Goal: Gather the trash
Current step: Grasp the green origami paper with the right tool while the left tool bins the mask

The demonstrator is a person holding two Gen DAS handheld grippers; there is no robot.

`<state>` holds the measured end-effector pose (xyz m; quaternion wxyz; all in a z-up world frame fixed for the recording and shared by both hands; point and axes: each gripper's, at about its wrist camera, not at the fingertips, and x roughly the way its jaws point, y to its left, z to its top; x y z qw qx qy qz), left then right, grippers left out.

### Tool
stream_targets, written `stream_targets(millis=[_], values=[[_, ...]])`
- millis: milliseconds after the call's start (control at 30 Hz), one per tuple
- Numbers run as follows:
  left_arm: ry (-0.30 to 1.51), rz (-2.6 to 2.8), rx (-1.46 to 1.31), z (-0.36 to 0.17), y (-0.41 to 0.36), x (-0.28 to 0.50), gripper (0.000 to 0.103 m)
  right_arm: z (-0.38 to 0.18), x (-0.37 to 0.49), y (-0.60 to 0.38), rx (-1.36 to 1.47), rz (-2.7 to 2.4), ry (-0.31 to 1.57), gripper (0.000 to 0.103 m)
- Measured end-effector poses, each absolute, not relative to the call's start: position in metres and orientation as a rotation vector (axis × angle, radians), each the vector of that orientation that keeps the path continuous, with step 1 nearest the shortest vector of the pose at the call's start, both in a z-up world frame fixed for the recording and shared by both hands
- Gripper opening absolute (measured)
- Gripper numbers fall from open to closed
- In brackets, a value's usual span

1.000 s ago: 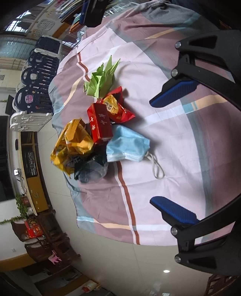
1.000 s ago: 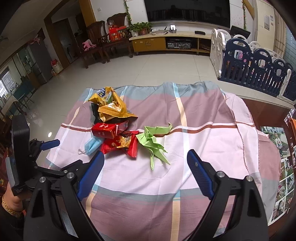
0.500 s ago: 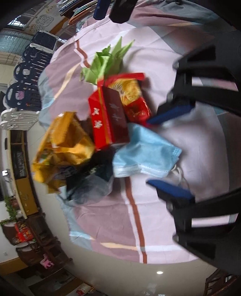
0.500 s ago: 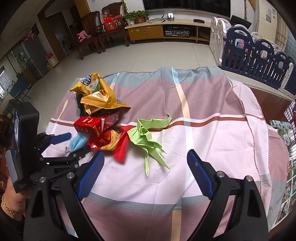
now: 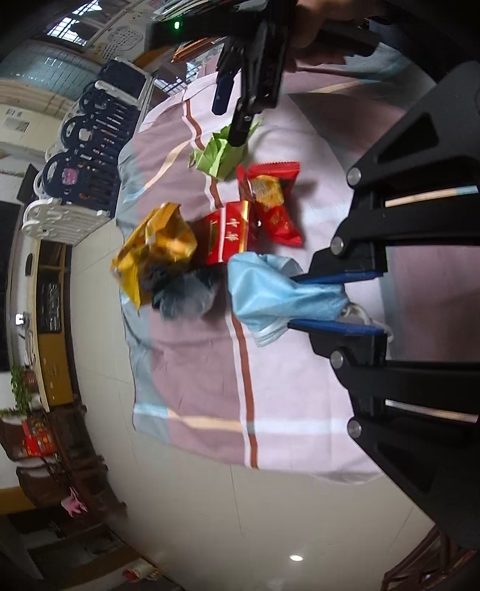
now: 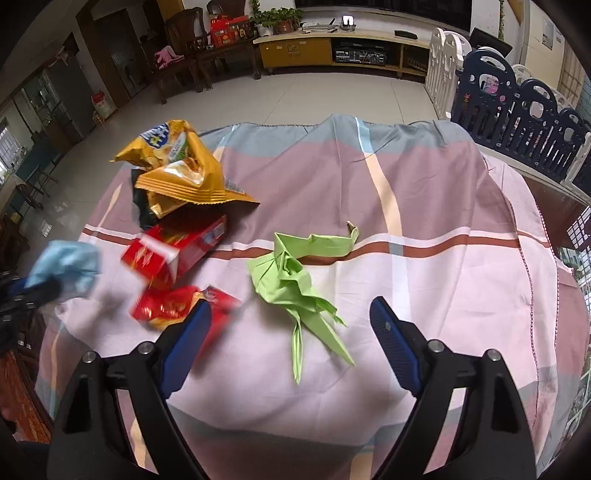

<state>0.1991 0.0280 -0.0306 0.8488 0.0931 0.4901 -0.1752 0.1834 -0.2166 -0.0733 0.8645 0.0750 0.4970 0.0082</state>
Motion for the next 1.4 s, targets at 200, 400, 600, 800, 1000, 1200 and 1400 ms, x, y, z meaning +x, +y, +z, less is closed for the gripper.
stream_targets(millis=[200,400,600,800,1000,1200,1400], values=[[1.051,-0.159,0.076,-0.023,0.111,0.209,0.018,-0.087,0.2,-0.219,0.161,0.004,1.059,0.056],[1.091,0.016,-0.051,-0.027,0.194,0.216,0.018,-0.085,0.202,-0.212,0.166,0.047,1.089,0.016],[1.169,0.097,-0.037,-0.05,0.234,0.221,0.021,-0.046,0.188,-0.214,0.193,0.061,0.991,0.015],[1.22,0.136,-0.055,-0.065,0.252,0.226,0.05,-0.038,0.184,-0.212,0.191,0.083,0.979,0.012],[1.102,0.234,-0.067,-0.04,0.263,0.22,0.088,-0.029,0.178,-0.203,0.186,0.104,0.947,0.012],[0.924,0.272,-0.13,0.001,0.269,0.211,0.09,0.0,0.159,-0.175,0.166,0.21,0.849,0.012],[0.64,0.195,-0.356,0.059,0.29,0.181,0.092,0.036,0.128,-0.09,0.075,0.41,0.736,0.012]])
